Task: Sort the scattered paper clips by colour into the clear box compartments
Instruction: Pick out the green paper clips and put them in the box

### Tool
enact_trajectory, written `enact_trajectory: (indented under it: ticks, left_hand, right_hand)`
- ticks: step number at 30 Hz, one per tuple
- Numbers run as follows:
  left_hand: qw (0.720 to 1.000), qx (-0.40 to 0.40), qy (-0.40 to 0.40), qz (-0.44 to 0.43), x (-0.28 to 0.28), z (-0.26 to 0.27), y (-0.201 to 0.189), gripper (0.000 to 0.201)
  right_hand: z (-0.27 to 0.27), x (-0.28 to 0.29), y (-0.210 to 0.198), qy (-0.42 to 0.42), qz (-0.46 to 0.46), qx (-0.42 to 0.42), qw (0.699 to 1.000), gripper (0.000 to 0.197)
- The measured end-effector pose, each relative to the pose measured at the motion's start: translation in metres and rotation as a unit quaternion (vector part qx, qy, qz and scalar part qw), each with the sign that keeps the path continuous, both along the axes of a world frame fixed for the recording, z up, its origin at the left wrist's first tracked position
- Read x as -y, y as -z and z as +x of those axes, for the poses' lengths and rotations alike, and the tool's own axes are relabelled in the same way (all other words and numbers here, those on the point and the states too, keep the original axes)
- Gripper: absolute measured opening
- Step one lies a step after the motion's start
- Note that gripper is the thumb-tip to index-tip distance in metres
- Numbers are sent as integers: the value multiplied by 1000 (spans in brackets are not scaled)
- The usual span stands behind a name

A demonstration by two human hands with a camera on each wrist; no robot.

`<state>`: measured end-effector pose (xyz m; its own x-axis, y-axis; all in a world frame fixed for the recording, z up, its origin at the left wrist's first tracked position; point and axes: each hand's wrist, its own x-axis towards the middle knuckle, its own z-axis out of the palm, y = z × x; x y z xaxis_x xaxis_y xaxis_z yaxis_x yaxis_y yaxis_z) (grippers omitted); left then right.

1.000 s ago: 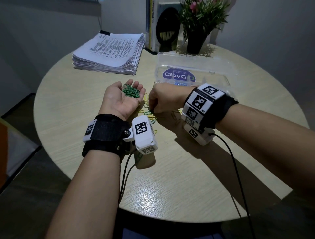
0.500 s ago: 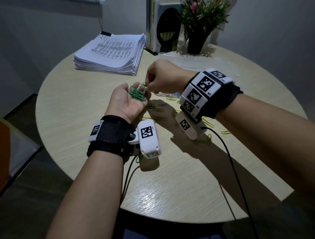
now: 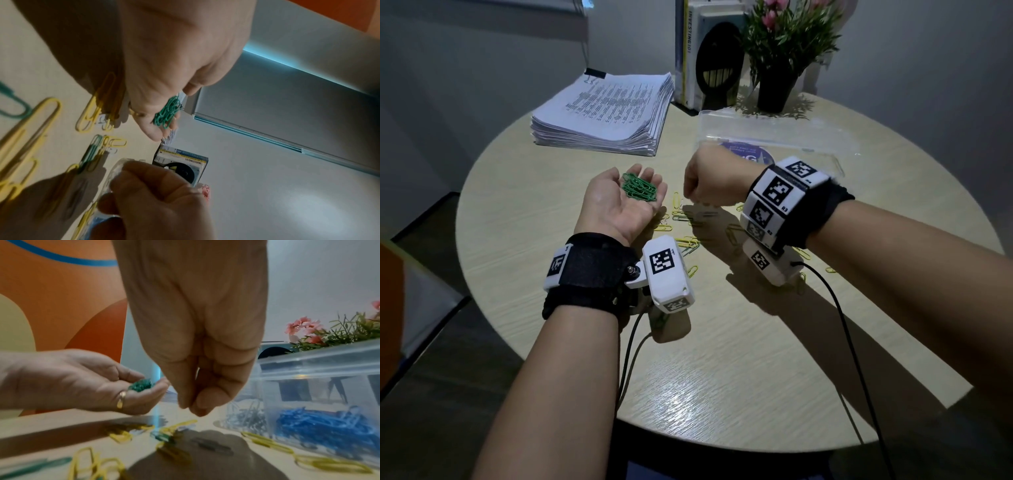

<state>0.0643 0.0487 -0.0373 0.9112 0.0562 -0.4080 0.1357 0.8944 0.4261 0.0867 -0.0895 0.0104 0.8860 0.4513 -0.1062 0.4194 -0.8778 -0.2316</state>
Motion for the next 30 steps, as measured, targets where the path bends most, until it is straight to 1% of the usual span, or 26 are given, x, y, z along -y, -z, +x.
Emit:
enact_trajectory:
  ticks: [3, 5, 12, 16, 18, 23, 25, 27, 30]
  left_hand:
    - [1000, 2, 5, 2, 0, 0, -1, 40]
    - [1000, 1, 8, 2, 0, 0, -1, 41]
    - [1000, 5, 10, -3, 0, -2, -2, 39]
    - [1000, 3, 11, 2, -6, -4, -1, 40]
    - [1000, 3, 12, -2, -7, -6, 0, 40]
    - [1000, 3, 8, -10, -14, -11, 1, 40]
    - [1000, 2, 6, -14, -16, -13, 3, 41]
    - [1000, 0, 4, -18, -17, -13, 4, 41]
    - [1000, 0, 8, -19, -15, -13, 4, 40]
  right_hand:
    - [-1, -3, 8, -27, -52, -8, 998, 21]
    - [0, -5, 11, -24, -67, -3, 997, 22]
    - [9, -2, 17, -9, -81, 9, 997, 22]
    - [5, -3, 17, -28, -53, 16, 998, 18]
    - [4, -6, 18, -47, -71, 10, 996, 21]
    - [6, -9, 21, -50, -122, -4, 991, 24]
    - [5, -5, 13, -47, -96, -18, 994, 21]
    - [-1, 0, 3, -53, -49, -36, 997, 16]
    - [-13, 7, -6, -91, -25, -92, 991, 16]
